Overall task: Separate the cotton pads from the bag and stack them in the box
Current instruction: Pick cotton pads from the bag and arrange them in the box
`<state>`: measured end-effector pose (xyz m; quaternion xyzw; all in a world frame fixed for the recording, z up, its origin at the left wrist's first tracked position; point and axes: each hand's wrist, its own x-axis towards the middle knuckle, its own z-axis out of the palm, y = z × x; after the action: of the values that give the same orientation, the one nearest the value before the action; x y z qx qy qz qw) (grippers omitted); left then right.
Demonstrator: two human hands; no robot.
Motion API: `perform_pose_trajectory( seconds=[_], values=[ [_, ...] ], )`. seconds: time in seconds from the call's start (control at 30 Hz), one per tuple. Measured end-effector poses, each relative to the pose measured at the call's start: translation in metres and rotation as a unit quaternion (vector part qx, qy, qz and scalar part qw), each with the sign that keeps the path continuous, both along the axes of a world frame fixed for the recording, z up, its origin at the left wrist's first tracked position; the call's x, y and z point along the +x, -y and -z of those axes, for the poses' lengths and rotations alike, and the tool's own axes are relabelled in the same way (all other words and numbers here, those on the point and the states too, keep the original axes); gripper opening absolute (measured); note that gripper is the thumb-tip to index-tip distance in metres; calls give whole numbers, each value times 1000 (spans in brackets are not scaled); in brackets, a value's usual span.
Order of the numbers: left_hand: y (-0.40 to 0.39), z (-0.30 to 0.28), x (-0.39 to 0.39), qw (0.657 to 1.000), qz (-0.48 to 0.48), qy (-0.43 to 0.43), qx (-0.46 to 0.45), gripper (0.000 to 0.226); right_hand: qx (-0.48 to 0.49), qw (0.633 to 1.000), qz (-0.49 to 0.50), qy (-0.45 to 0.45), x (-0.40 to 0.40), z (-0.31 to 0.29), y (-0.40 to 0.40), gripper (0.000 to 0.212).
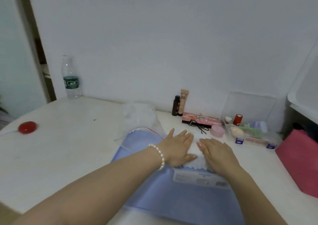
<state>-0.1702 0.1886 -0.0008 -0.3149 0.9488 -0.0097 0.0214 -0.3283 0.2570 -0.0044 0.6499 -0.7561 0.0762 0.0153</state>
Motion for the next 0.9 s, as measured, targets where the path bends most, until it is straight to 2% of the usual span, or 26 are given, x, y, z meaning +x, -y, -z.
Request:
perform_pose_trajectory(
  seconds=[0.03, 0.1, 0.2, 0.23, 0.3, 0.37, 0.4, 0.43, 0.5, 0.57, 0.63, 0.73, 0.83, 0.9],
  values=[
    [-1, -3, 3, 1000, -3, -25, -2, 73, -21, 999, 4, 23, -1, 0, 0, 47],
    [-8, -13, 16, 993, 26, -109, -30, 62, -156, 985, -15, 70, 0, -5, -3, 46],
    [-18, -23, 49, 939, 95, -243, -223, 35, -386, 914, -87, 90, 9, -19, -24, 41],
    [-21, -25, 65, 926, 89, -260, -259, 32, -414, 899, -113, 91, 18, -24, -33, 37],
    [-22, -25, 101, 928, 40, -227, -294, 24, -418, 887, -175, 92, 46, -26, -41, 36],
    [-14, -28, 133, 946, -36, -112, -302, 14, -379, 889, -234, 105, 78, -18, -39, 42],
    [-9, -30, 147, 956, -84, -60, -276, 8, -349, 892, -263, 112, 95, -12, -33, 40],
    [-2, -31, 156, 963, -133, -28, -233, 19, -318, 897, -286, 112, 111, -6, -25, 36],
    [14, -29, 172, 970, -200, -24, -133, 55, -220, 921, -296, 121, 141, 5, -4, 36],
    [21, -38, 176, 967, -227, -36, -110, 70, -122, 946, -261, 149, 167, 2, 18, 35],
    [30, -44, 177, 966, -214, -83, -117, 74, -45, 952, -209, 217, 186, -6, 41, 28],
    [42, -55, 174, 966, -202, -132, -96, 74, 7, 983, -93, 156, 201, -23, 77, 28],
    [44, -62, 166, 972, -179, -141, -58, 74, 124, 984, -18, 126, 205, -28, 103, 56],
    [45, -65, 160, 975, -165, -143, -32, 75, 148, 977, -11, 155, 204, -32, 119, 70]
  ],
)
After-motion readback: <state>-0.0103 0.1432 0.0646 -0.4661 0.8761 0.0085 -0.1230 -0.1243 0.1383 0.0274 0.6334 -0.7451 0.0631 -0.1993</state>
